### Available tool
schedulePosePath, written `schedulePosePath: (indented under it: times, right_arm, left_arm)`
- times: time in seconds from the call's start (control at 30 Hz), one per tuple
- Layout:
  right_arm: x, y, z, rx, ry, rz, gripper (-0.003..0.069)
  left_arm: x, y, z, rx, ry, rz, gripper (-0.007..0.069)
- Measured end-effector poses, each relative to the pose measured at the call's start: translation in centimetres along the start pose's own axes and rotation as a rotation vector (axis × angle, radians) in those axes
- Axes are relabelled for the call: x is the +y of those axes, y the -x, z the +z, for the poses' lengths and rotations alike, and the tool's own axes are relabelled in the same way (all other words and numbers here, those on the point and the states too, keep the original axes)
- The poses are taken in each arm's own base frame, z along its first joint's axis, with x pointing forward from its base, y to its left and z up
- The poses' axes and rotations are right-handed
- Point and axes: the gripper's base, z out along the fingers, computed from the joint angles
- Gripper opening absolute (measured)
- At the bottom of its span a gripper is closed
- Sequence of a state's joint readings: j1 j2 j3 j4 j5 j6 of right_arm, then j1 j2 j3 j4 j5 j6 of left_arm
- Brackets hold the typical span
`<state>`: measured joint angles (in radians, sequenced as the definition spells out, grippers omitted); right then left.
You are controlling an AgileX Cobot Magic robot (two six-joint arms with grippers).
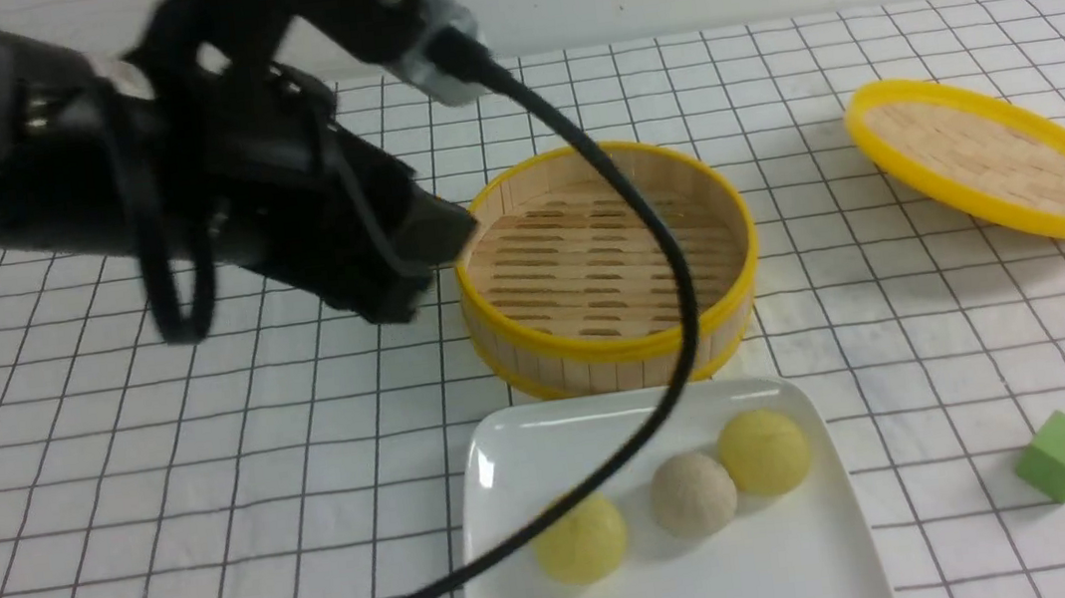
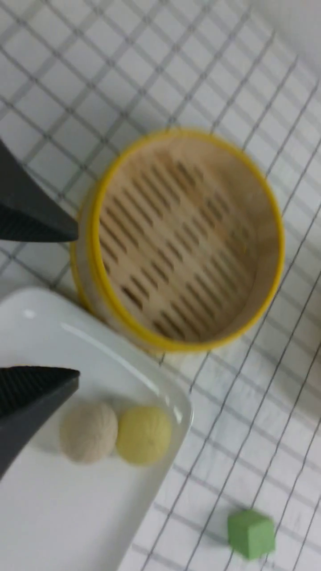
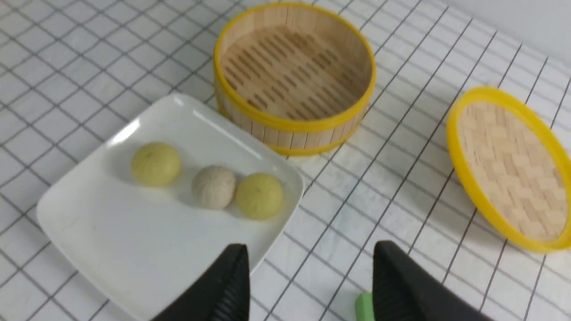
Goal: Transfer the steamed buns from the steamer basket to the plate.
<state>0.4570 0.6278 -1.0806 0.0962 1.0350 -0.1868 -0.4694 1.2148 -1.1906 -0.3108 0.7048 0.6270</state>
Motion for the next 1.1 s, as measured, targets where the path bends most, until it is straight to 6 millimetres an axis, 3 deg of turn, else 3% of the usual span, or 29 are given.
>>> schedulePosePath:
  times: [0.13, 0.17, 0.27, 0.47, 0.6, 0.73, 0.97, 1.1]
  right_arm:
    - [-0.2, 0.9, 0.0, -0.098, -0.019, 0.000, 0.0384]
    - [-0.3, 1.3, -0.1, -0.139, -0.031, -0.003, 0.0384]
    - [-0.6, 1.7, -0.2, -0.191, -0.066, -0.021, 0.0384]
    - [-0.9, 1.9, -1.2, -0.259, -0.115, -0.022, 0.0384]
    - [-0.8, 1.5, -2.8, -0.320, -0.135, -0.023, 0.0384]
    - [-0.4, 0.2, -6.1, -0.411, -0.150, -0.027, 0.0384]
    - [0.8, -3.2, -10.1, -0.445, -0.116, -0.009, 0.0384]
    - [1.6, -5.1, -10.5, -0.436, -0.054, -0.003, 0.0384]
  left_arm:
    - [0.8, -0.1, -4.2, -0.015, 0.196, 0.001, 0.0395]
    - [1.1, -0.4, -6.5, -0.019, 0.296, -0.010, 0.0395]
    - [1.4, -1.2, -10.1, -0.015, 0.449, -0.060, 0.0395]
    - [0.8, -2.8, -15.8, -0.089, 0.589, -0.255, 0.0395]
    - [0.0, -3.6, -18.0, -0.142, 0.596, -0.305, 0.0395]
    - [-1.2, -4.8, -20.3, -0.161, 0.569, -0.342, 0.0395]
    - [-3.5, -7.4, -21.8, -0.022, 0.444, -0.422, 0.0394]
    - [-4.9, -7.7, -22.2, -0.066, 0.329, -0.428, 0.0394]
